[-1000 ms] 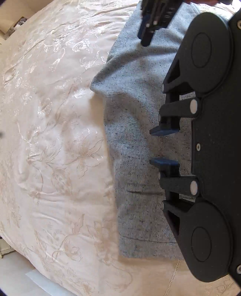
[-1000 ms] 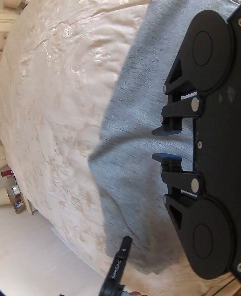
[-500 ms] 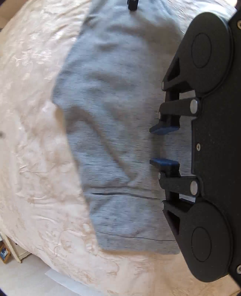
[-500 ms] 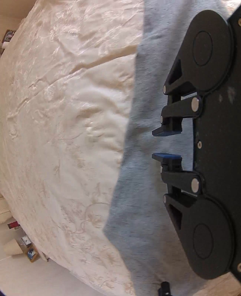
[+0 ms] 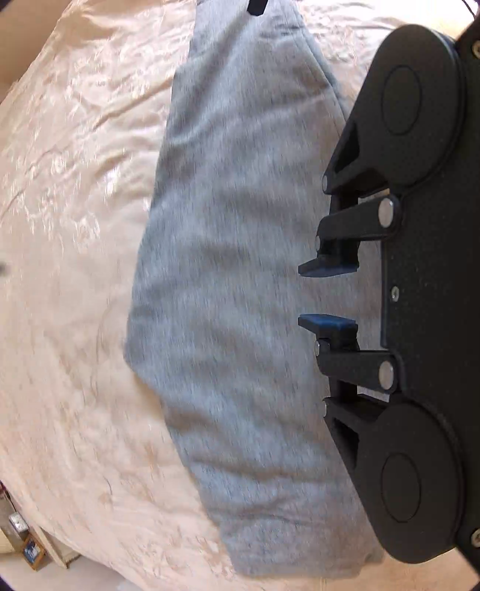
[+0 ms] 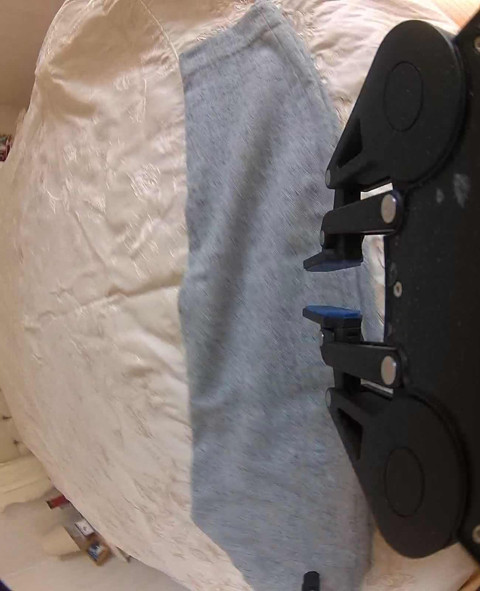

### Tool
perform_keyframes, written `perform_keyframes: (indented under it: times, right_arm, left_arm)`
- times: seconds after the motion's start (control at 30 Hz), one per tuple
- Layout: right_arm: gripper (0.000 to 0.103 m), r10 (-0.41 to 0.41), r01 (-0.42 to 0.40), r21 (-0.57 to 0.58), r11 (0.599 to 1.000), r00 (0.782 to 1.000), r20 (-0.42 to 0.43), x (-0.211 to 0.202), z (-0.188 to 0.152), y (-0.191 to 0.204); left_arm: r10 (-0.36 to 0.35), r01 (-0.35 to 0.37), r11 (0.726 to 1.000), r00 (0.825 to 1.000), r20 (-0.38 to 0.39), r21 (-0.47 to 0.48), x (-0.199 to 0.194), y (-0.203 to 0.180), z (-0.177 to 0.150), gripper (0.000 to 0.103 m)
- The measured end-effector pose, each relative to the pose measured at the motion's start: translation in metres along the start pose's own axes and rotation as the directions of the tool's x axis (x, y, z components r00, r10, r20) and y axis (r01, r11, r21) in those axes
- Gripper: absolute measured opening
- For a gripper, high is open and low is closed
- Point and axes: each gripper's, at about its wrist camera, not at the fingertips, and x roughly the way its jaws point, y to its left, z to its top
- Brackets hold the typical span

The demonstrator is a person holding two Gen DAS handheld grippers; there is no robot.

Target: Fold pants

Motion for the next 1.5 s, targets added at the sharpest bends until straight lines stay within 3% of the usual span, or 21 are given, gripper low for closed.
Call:
perform_keyframes:
  times: [0.13,0.27,0.37,0.47,0.57,0.9,0.93,0.97,1.07,1.13,1.23,1.33,1.4,1.5]
  right_arm:
    - [0.023,-0.036,0.035,0.044,0.998,0.999,0.026,0.01,0.03,-0.053]
    - [0.025,-0.052,0.048,0.101,0.994,0.998,0.037,0.012,0.051,-0.127]
    - [0.029,-0.071,0.065,0.125,0.99,0.996,0.05,0.007,0.067,-0.181]
    - [0.031,-0.083,0.077,0.108,0.991,0.995,0.046,0.009,0.079,-0.225]
    - [0.031,-0.078,0.076,0.054,0.996,0.996,0.039,0.027,0.096,-0.259]
    - [0.033,0.071,-0.072,-0.009,0.997,0.993,-0.098,0.097,0.123,-0.287]
    - [0.029,0.089,-0.09,-0.001,0.996,0.991,-0.104,0.1,0.122,-0.286]
    - [0.006,0.091,-0.092,-0.006,0.996,0.991,-0.097,0.099,0.121,-0.284]
    - [0.003,-0.001,-0.002,-0.061,0.998,0.998,-0.06,0.083,0.115,-0.275]
    - [0.002,-0.046,0.044,-0.035,0.998,0.997,-0.059,0.084,0.11,-0.28]
    - [0.008,0.01,-0.007,0.036,0.999,0.996,-0.09,0.093,0.108,-0.291]
    - [0.029,0.063,-0.058,0.107,0.993,0.997,-0.038,0.076,0.11,-0.308]
    - [0.031,0.124,-0.121,0.174,0.977,0.992,-0.008,0.061,0.106,-0.326]
    - [0.034,0.181,-0.172,0.194,0.966,0.983,-0.027,0.046,0.095,-0.34]
  left_arm:
    - [-0.073,0.073,0.997,0.997,-0.017,0.016,0.022,-0.07,0.01,0.029]
    - [-0.124,0.12,0.991,0.991,-0.053,-0.06,0.045,-0.116,0.014,0.029]
    - [-0.117,0.105,0.992,0.977,-0.179,-0.07,0.074,-0.137,-0.002,0.031]
    - [-0.063,0.057,0.998,0.985,-0.162,-0.041,0.078,-0.146,-0.01,0.031]
    - [-0.073,0.054,0.993,0.981,-0.179,-0.109,0.078,-0.141,-0.006,0.031]
    - [-0.08,0.056,0.988,0.984,-0.161,-0.147,0.071,-0.13,-0.012,0.032]
    - [-0.077,0.052,0.987,0.984,-0.161,-0.151,0.071,-0.13,-0.012,0.032]
    - [-0.074,0.05,0.987,0.984,-0.16,-0.151,0.071,-0.131,-0.012,0.032]
    - [-0.07,0.047,0.989,0.985,-0.157,-0.142,0.07,-0.132,-0.012,0.032]
    - [-0.064,0.043,0.99,0.985,-0.163,-0.131,0.07,-0.136,-0.011,0.031]
    - [-0.064,0.042,0.992,0.981,-0.184,-0.116,0.063,-0.138,-0.004,0.03]
    - [-0.107,0.089,0.989,0.981,-0.161,-0.114,0.046,-0.147,0.008,0.027]
    - [-0.12,0.111,0.99,0.987,-0.11,-0.088,0.033,-0.161,0.022,0.028]
    - [-0.139,0.137,0.99,0.988,-0.064,-0.036,0.029,-0.188,0.045,0.028]
